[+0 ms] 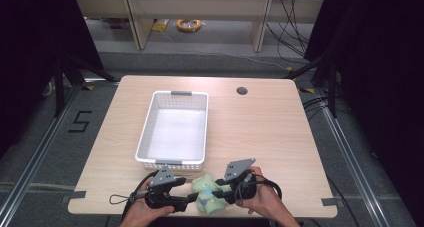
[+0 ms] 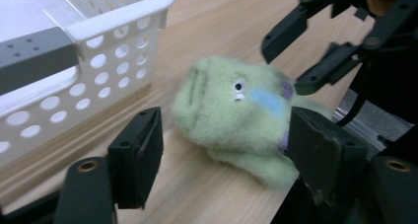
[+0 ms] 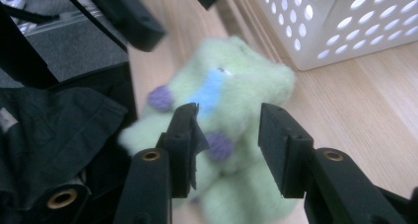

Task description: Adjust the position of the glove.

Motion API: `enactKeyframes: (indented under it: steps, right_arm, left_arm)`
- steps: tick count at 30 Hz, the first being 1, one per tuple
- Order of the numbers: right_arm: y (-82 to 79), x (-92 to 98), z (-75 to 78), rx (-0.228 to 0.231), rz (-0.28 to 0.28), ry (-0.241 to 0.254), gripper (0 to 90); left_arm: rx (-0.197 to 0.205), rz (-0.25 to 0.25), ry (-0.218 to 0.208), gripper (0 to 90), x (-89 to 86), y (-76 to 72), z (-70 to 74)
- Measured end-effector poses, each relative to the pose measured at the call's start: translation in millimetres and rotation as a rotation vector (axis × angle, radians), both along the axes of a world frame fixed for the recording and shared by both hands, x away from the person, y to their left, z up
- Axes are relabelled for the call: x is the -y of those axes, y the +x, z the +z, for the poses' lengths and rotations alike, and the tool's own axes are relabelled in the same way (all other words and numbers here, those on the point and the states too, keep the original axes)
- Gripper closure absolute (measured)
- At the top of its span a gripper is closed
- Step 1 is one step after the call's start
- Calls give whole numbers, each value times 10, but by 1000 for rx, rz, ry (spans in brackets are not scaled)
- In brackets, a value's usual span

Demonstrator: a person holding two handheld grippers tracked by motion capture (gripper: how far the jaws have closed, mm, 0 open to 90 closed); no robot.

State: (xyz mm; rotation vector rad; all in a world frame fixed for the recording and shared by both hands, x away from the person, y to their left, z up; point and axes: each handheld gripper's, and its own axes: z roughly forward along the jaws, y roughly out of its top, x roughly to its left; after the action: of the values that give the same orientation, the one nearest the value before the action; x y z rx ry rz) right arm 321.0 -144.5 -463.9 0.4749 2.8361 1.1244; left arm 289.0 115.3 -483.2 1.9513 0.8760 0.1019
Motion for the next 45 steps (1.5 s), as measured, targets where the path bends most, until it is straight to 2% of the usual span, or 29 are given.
enactKeyframes:
  steps: [2,4,6,8,9,11,12,14,16,19,20,21,22,23,24,25,26,27,28,29,32,33,34,39,41,42,43,44,45]
  right_arm:
    - [-137,55,48,-4,-49,12,582]
    - [-221,93,43,11,-66,7,572]
    - [-310,140,22,-13,-95,2,572]
    - [-364,172,2,-18,-107,-8,574]
    - [-390,175,-16,-25,-111,-14,574]
    - [-432,171,-58,-37,-115,-34,563]
    - [-442,169,-71,-45,-121,-31,558]
    - [-465,156,-105,-55,-149,-74,558]
    - [-461,126,-160,-42,-129,-86,560]
    - [-453,84,-197,-44,-125,-98,570]
    - [-456,71,-210,-50,-141,-97,581]
    - [-442,59,-231,-46,-142,-92,600]
    - [-436,58,-234,-38,-137,-89,614]
    - [-430,60,-242,-38,-141,-95,642]
    - [-432,60,-245,-40,-140,-94,668]
    - [-436,69,-244,-50,-157,-101,701]
    - [-423,78,-250,-46,-133,-92,742]
    - [-427,91,-239,-63,-147,-101,775]
    - [-408,98,-255,-49,-130,-79,796]
    - [-399,111,-243,-64,-128,-84,817]
    - [-383,126,-233,-61,-130,-63,844]
    - [-383,130,-222,-59,-133,-59,849]
    - [-389,129,-217,-58,-137,-48,853]
    - [-379,181,-118,-37,-128,-43,862]
    - [-360,211,-65,-17,-136,-30,863]
    - [-348,249,-3,-11,-151,-39,863]
    - [-322,267,18,9,-133,-38,863]
    - [-297,288,47,30,-137,-35,864]
    - [-264,310,78,36,-136,-35,864]
  left_arm:
    - [-15,1,-6,328,20,12,-3]
    - [-1,-24,4,355,41,30,-1]
    - [1,-28,18,365,59,40,17]
    - [2,-29,10,387,95,53,36]
    - [19,-48,25,389,98,71,48]
    - [9,-63,33,403,130,99,67]
    - [16,-82,44,406,149,115,71]
    - [2,-89,56,418,178,136,56]
    - [-7,-110,63,432,202,160,33]
    - [-20,-119,105,431,232,192,-11]
    - [-30,-121,114,432,247,200,-36]
    - [-50,-113,108,434,262,194,-49]
    - [-51,-127,134,440,262,204,-57]
    - [-55,-132,134,453,270,199,-58]
    - [-69,-117,130,473,282,189,-64]
    - [-66,-121,133,504,278,192,-62]
    - [-64,-120,138,554,276,188,-63]
    - [-52,-121,150,608,266,190,-61]
    - [-46,-125,144,642,260,188,-58]
    - [-47,-132,147,681,251,186,-54]
    - [-47,-115,142,776,253,161,-45]
    - [-38,-119,157,793,246,160,-30]
    - [-37,-120,135,805,255,146,-17]
    - [-28,-125,92,823,239,89,85]
    - [-15,-111,58,824,237,41,170]
    - [-20,-106,32,824,246,18,192]
    - [-23,-96,11,824,262,-17,219]
    - [-19,-113,6,824,271,-52,246]
    - [-34,-96,-9,824,299,-95,248]
